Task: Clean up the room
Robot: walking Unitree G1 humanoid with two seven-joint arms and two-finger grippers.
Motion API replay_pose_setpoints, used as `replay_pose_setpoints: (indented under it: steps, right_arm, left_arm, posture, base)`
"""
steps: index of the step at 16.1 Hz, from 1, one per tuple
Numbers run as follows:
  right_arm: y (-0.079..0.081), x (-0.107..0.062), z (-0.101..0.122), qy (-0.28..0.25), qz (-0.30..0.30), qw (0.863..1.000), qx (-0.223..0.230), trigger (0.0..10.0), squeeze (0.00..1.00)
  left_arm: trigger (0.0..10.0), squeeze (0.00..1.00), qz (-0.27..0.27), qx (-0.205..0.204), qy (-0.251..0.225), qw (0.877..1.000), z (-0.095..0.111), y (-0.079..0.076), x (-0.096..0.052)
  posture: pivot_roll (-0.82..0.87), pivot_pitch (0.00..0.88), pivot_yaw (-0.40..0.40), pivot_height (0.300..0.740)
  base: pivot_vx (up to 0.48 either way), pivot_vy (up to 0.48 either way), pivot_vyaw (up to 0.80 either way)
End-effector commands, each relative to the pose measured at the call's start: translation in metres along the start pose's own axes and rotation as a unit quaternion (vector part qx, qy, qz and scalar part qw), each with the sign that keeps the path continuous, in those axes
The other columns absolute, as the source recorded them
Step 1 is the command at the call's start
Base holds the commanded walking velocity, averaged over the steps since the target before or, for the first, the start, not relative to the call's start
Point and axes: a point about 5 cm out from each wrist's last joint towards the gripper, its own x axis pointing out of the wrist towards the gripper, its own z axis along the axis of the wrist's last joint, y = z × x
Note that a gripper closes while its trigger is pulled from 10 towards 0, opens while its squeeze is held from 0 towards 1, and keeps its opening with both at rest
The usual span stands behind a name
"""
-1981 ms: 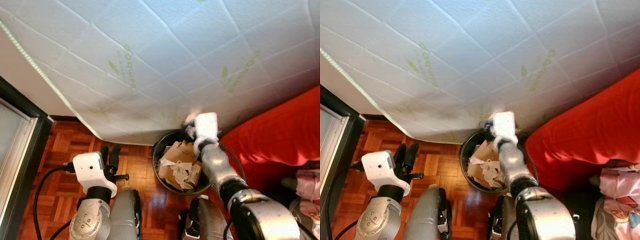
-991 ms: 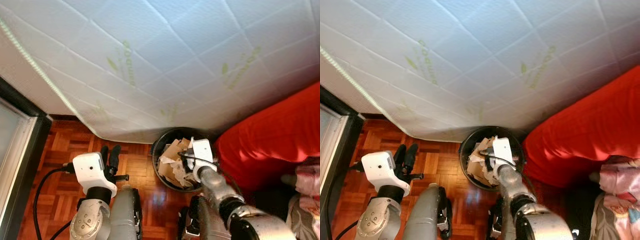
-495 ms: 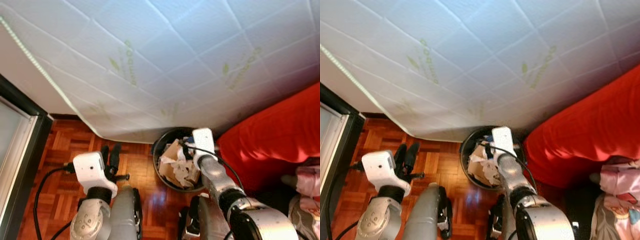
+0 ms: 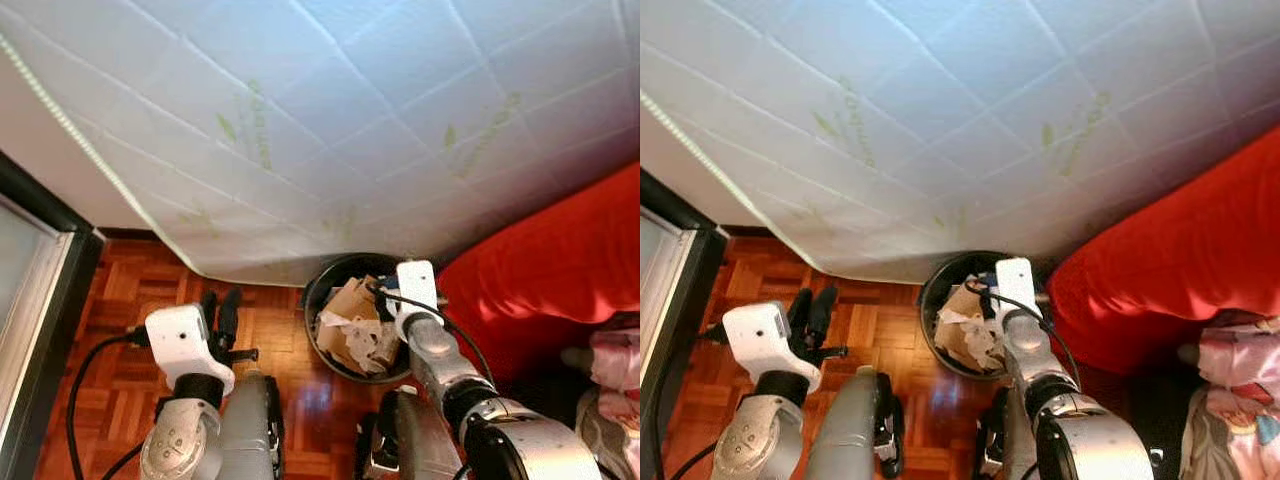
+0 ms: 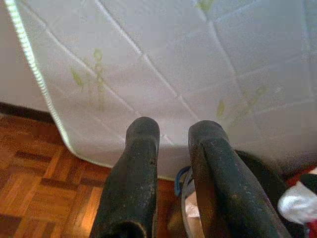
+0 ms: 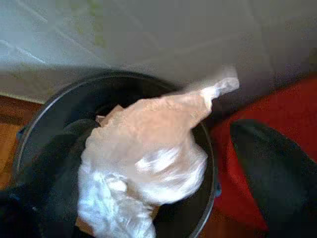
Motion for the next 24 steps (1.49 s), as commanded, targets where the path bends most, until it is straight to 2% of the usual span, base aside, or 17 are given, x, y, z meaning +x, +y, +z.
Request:
replay_pose_setpoints:
  steps: [1, 2, 3, 5, 6, 7, 8, 9, 10, 11, 12, 14, 17, 19, 21, 22, 24]
  right_arm:
    - [0.009, -0.006, -0.029, 0.089, 0.03, 0.996, 0.007, 10.0, 1.0]
    - [0.014, -0.006, -0.025, 0.065, 0.056, 0.996, -0.03, 10.0, 0.0]
    - [0.022, -0.005, -0.014, 0.035, 0.092, 0.995, 0.028, 10.0, 0.0]
    - [0.033, -0.017, -0.05, 0.154, 0.131, 0.979, 0.019, 10.0, 0.0]
    - [0.027, -0.008, -0.022, 0.052, 0.102, 0.993, 0.04, 10.0, 0.0]
    - [0.027, -0.005, 0.001, -0.013, 0.105, 0.992, 0.068, 10.0, 0.0]
    - [0.025, -0.008, -0.028, 0.083, 0.087, 0.992, -0.043, 10.0, 0.0]
    - [0.017, -0.01, -0.035, 0.096, 0.055, 0.993, 0.036, 10.0, 0.0]
    - [0.018, -0.005, -0.012, 0.024, 0.07, 0.995, 0.062, 10.0, 0.0]
    - [0.02, -0.005, -0.01, 0.022, 0.078, 0.996, 0.046, 10.0, 0.0]
    - [0.019, -0.007, -0.022, 0.053, 0.069, 0.996, -0.015, 10.0, 0.0]
    - [0.004, -0.005, -0.021, 0.044, 0.013, 0.998, -0.039, 10.0, 0.0]
    - [-0.004, -0.003, -0.015, 0.012, -0.007, 0.981, -0.195, 10.0, 0.0]
    - [-0.002, -0.003, -0.012, -0.011, 0.0, 0.972, -0.236, 10.0, 0.0]
    - [-0.001, -0.005, -0.02, 0.025, 0.005, 0.991, -0.129, 10.0, 0.03]
    - [0.001, -0.005, -0.022, 0.034, 0.015, 0.998, -0.055, 10.0, 1.0]
    - [0.006, -0.006, -0.022, 0.038, 0.039, 0.998, -0.038, 10.0, 1.0]
  left_arm:
    - [10.0, 0.0, 0.006, 0.004, 0.01, 1.0, -0.003, 0.001, -0.004]
    - [10.0, 0.0, 0.005, 0.004, 0.011, 1.0, -0.004, 0.0, -0.004]
    - [10.0, 0.0, 0.005, 0.003, 0.008, 1.0, -0.002, -0.001, -0.003]
    - [10.0, 0.0, 0.004, 0.002, 0.012, 1.0, -0.005, -0.002, -0.004]
    - [10.0, 0.0, 0.002, 0.002, 0.011, 1.0, -0.004, -0.002, -0.004]
    - [10.0, 0.0, 0.005, 0.002, 0.008, 1.0, -0.002, 0.0, -0.003]
    - [10.0, 0.0, 0.006, 0.002, 0.009, 1.0, -0.003, 0.0, -0.004]
    - [10.0, 0.0, 0.003, 0.004, 0.009, 1.0, -0.003, -0.002, -0.004]
    - [10.0, 0.0, 0.004, 0.004, 0.006, 1.0, -0.001, -0.001, -0.002]
    - [10.0, 0.0, 0.005, 0.003, 0.006, 1.0, 0.0, 0.0, -0.002]
    - [10.0, 0.0, 0.006, 0.004, 0.008, 1.0, -0.002, 0.001, -0.003]
    - [10.0, 0.0, 0.005, 0.004, 0.008, 1.0, -0.002, -0.001, -0.003]
    - [10.0, 0.0, 0.006, 0.004, 0.008, 1.0, -0.001, 0.0, -0.003]
    - [10.0, 0.0, 0.005, 0.004, 0.007, 1.0, -0.001, 0.0, -0.004]
    - [10.0, 0.0, 0.005, 0.003, 0.008, 1.0, -0.001, -0.001, -0.004]
    - [10.0, 0.0, 0.004, 0.003, 0.008, 1.0, -0.001, -0.001, -0.004]
    - [10.0, 0.0, 0.004, 0.004, 0.008, 1.0, -0.001, -0.001, -0.003]
  posture:
    - [0.24, 0.378, -0.057, 0.657]
    - [0.24, 0.364, -0.052, 0.657]
    - [0.24, 0.385, -0.058, 0.657]
    - [0.24, 0.364, -0.053, 0.657]
    - [0.25, 0.373, -0.048, 0.657]
    - [0.24, 0.386, -0.056, 0.657]
    - [0.24, 0.368, -0.053, 0.657]
    - [0.26, 0.368, -0.051, 0.657]
    - [0.25, 0.388, -0.056, 0.657]
    - [0.25, 0.388, -0.056, 0.657]
    - [0.24, 0.372, -0.052, 0.657]
    - [0.25, 0.374, -0.052, 0.657]
    - [0.25, 0.377, -0.054, 0.657]
    - [0.25, 0.38, -0.055, 0.657]
    - [0.25, 0.38, -0.055, 0.657]
    - [0.25, 0.38, -0.055, 0.657]
    - [0.25, 0.384, -0.053, 0.657]
  base:
    - [0.0, 0.0, 0.0]
    - [0.0, 0.0, 0.0]
    - [0.0, 0.0, 0.0]
    - [0.0, 0.0, 0.0]
    - [0.0, 0.0, 0.0]
    - [0.0, 0.0, 0.0]
    - [0.0, 0.0, 0.0]
    - [0.0, 0.0, 0.0]
    - [0.0, 0.0, 0.0]
    - [0.0, 0.0, 0.0]
    - [0.0, 0.0, 0.0]
    - [0.0, 0.0, 0.0]
    - [0.0, 0.0, 0.0]
    - [0.0, 0.0, 0.0]
    - [0.0, 0.0, 0.0]
    - [0.0, 0.0, 0.0]
    - [0.0, 0.0, 0.0]
